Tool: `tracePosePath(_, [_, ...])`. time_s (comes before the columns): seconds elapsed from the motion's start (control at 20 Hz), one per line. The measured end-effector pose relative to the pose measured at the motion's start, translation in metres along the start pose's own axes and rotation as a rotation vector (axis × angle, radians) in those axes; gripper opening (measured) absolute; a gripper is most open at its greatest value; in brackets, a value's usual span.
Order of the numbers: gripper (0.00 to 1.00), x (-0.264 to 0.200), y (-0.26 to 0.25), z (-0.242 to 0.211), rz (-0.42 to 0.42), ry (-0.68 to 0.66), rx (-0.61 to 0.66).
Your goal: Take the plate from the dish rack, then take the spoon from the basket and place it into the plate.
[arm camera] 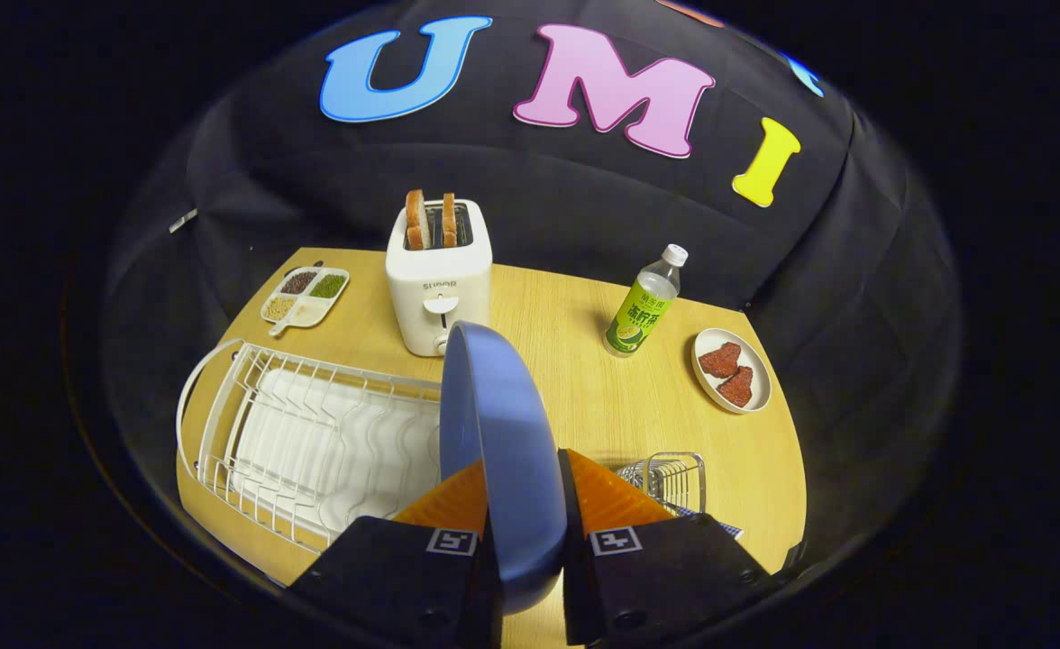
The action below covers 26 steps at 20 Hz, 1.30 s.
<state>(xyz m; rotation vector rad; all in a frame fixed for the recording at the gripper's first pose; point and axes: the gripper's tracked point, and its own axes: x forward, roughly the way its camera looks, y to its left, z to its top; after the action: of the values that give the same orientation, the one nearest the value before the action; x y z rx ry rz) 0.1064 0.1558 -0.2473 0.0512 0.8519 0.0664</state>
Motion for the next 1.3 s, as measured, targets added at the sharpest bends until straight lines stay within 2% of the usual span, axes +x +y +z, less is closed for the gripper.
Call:
tracePosePath(0.3, [0.3, -0.055, -0.017, 0.005, 0.159, -0.071, 0.12])
tracePosePath(0.5, [0.3, -0.095, -0.05, -0.016, 0.225, -0.079, 0.158])
tracePosePath(0.85, [0.3, -0.135, -0.102, -0.113, 0.264, 0.033, 0.243])
tracePosePath(1.05, [0.3, -0.133, -0.113, -0.168, 0.282, 0.099, 0.36])
tracePosePath(1.3, [0.3, -0.109, -0.108, -0.236, 0.286, 0.208, 0.398])
